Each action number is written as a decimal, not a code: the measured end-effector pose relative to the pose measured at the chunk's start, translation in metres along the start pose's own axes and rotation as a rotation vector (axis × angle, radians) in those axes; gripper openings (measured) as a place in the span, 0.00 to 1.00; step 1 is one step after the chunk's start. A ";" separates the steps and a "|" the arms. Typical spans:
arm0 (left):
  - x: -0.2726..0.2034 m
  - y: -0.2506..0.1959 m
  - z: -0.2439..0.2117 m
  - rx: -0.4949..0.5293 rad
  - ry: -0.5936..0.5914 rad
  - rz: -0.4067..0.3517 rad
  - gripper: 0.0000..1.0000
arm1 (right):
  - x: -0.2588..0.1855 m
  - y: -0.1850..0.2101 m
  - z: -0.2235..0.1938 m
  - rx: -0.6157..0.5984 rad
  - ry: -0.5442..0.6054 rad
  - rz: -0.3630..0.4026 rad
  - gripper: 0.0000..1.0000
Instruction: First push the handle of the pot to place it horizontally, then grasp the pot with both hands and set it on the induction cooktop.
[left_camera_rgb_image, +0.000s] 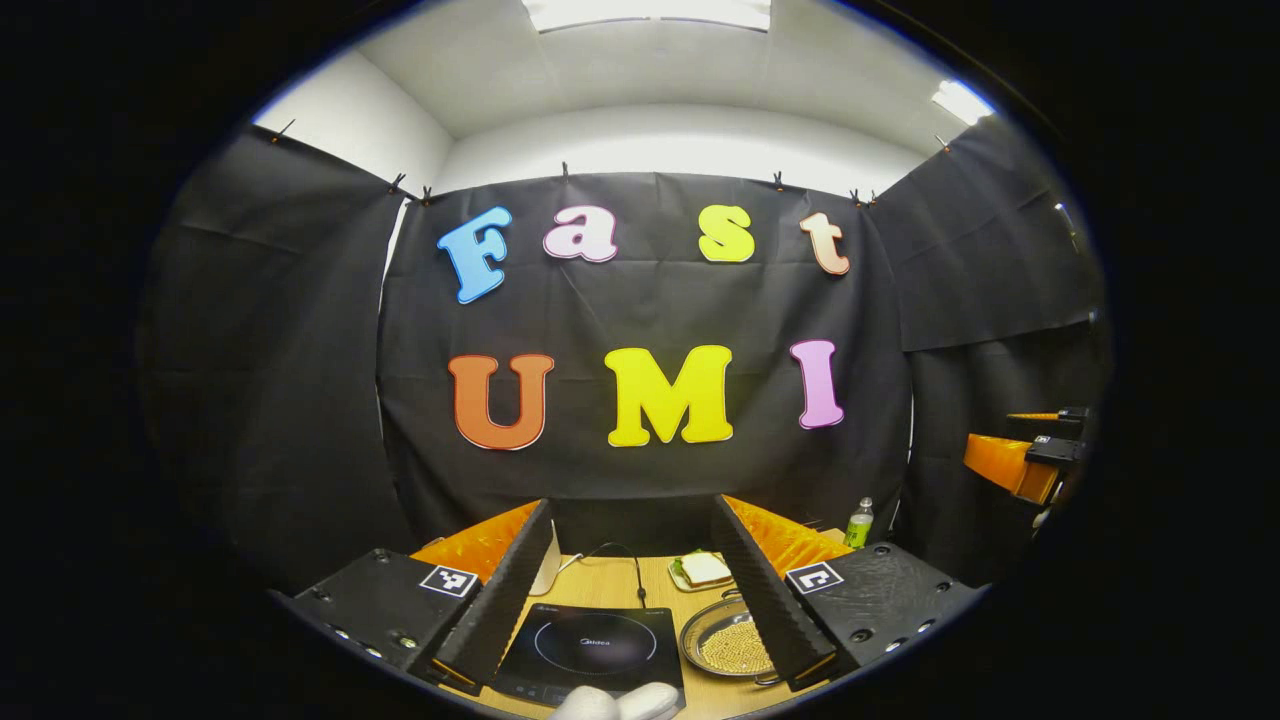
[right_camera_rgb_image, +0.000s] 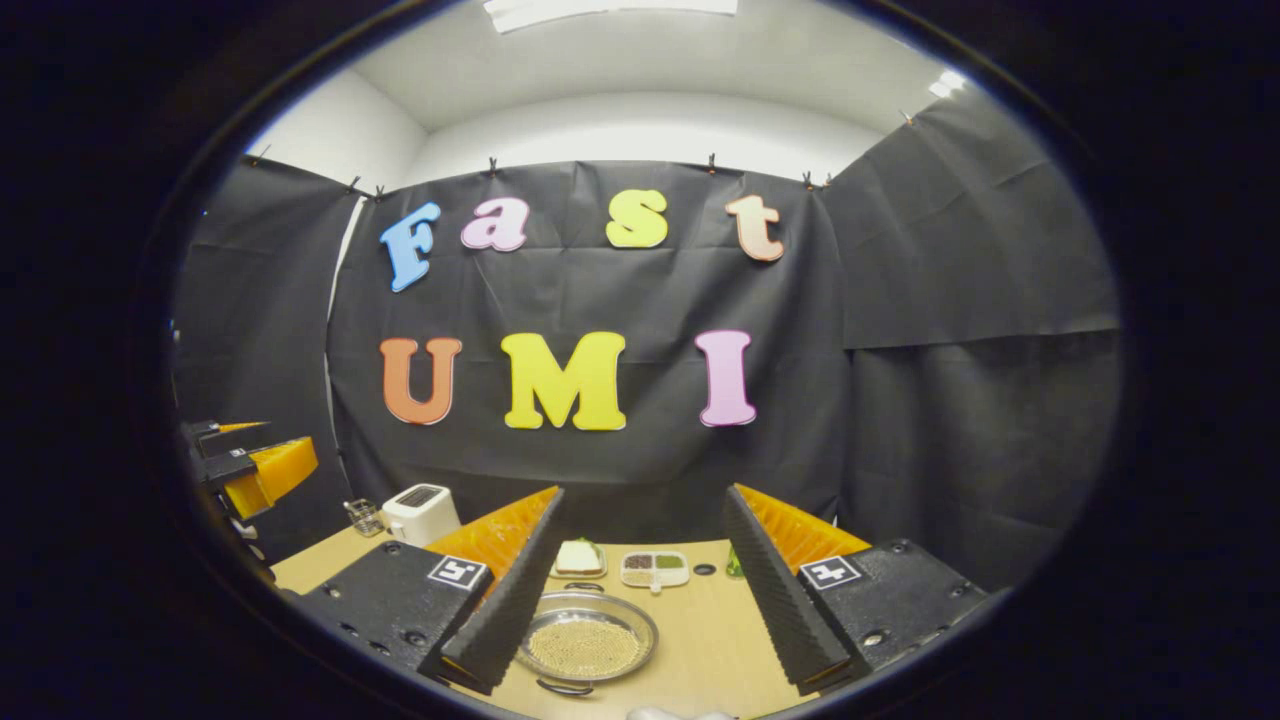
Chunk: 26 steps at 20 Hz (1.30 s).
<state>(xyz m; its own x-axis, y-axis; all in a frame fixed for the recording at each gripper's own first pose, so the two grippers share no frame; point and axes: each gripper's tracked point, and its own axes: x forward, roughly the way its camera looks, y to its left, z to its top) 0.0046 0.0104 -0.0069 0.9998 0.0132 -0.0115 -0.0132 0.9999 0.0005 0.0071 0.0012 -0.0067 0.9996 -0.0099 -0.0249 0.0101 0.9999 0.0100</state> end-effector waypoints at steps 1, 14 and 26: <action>0.000 0.001 -0.001 0.002 0.001 0.001 0.96 | 0.000 0.002 -0.001 -0.001 0.003 0.007 0.96; -0.003 0.013 -0.009 -0.006 0.007 0.026 0.96 | 0.002 0.037 -0.016 0.008 0.074 0.132 0.02; -0.008 0.035 -0.021 -0.024 0.023 0.071 0.96 | 0.016 0.106 -0.120 0.025 0.351 0.333 0.04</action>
<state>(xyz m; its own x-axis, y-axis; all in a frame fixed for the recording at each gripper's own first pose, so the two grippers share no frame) -0.0046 0.0455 -0.0274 0.9958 0.0841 -0.0353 -0.0849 0.9962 -0.0219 0.0207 0.1080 -0.1262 0.8801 0.3190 -0.3516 -0.3041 0.9475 0.0984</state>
